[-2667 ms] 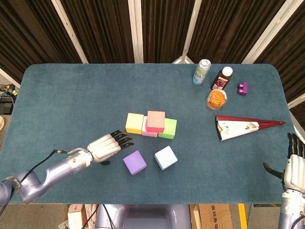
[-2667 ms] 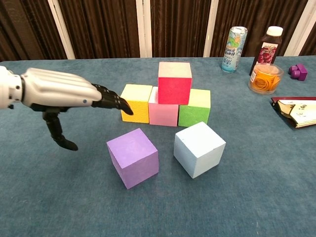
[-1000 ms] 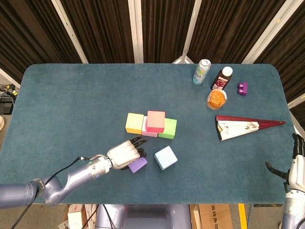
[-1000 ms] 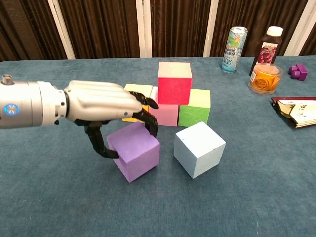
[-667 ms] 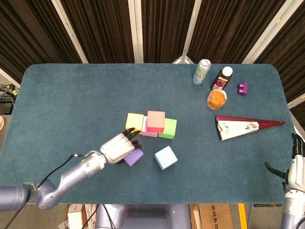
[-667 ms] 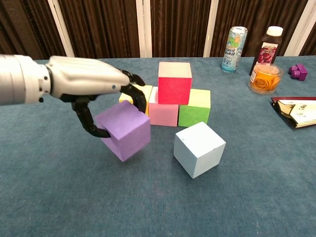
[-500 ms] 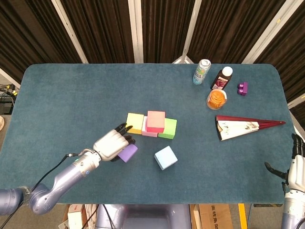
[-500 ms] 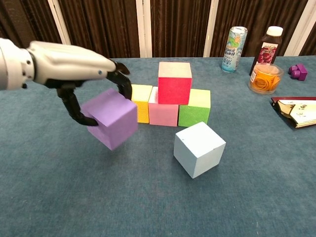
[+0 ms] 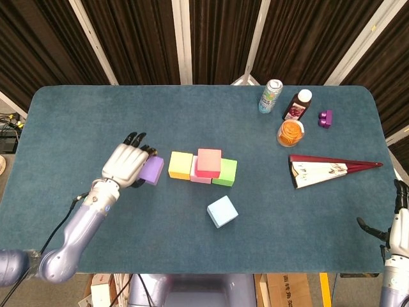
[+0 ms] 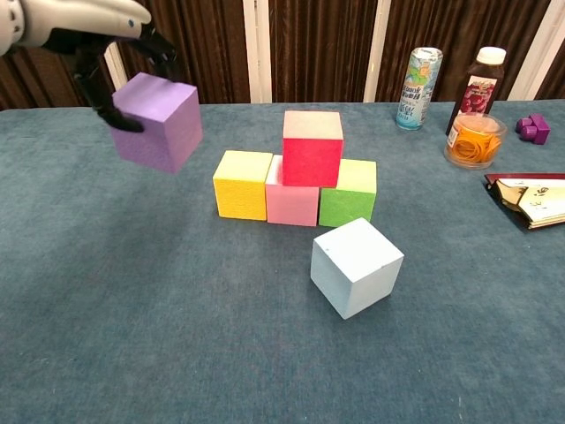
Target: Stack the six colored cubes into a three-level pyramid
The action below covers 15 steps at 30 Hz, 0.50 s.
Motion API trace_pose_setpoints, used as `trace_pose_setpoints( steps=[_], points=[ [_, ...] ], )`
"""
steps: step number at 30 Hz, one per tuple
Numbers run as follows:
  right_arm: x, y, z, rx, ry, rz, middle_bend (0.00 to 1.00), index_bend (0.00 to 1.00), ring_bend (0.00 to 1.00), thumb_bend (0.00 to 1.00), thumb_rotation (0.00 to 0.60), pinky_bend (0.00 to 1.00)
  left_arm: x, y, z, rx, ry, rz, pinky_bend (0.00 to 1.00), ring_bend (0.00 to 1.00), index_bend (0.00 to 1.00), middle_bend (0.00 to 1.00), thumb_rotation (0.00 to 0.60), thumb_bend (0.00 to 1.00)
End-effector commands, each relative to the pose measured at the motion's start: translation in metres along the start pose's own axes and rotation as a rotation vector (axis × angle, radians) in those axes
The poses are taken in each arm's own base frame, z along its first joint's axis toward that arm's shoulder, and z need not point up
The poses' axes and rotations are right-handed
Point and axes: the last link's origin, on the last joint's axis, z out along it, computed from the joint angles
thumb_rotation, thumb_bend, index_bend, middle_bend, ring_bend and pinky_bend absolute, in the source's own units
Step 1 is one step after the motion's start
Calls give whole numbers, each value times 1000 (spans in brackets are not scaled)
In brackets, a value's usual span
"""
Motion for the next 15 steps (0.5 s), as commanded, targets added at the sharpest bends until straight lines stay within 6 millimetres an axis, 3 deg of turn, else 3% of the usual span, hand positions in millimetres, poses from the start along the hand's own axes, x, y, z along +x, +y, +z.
trace_pose_setpoints(
  steps=[1,15],
  points=[
    [0,0,0,0,1,-3,81,46,81,95,600,0,3,9,16,-4,12,-25,0,0,349,389,600,393],
    [-5,0,2,-5,-9,-20,81,47,81,94,600,0,-3,22,38,17,62,-51,0,0,346,380,600,382]
  ],
)
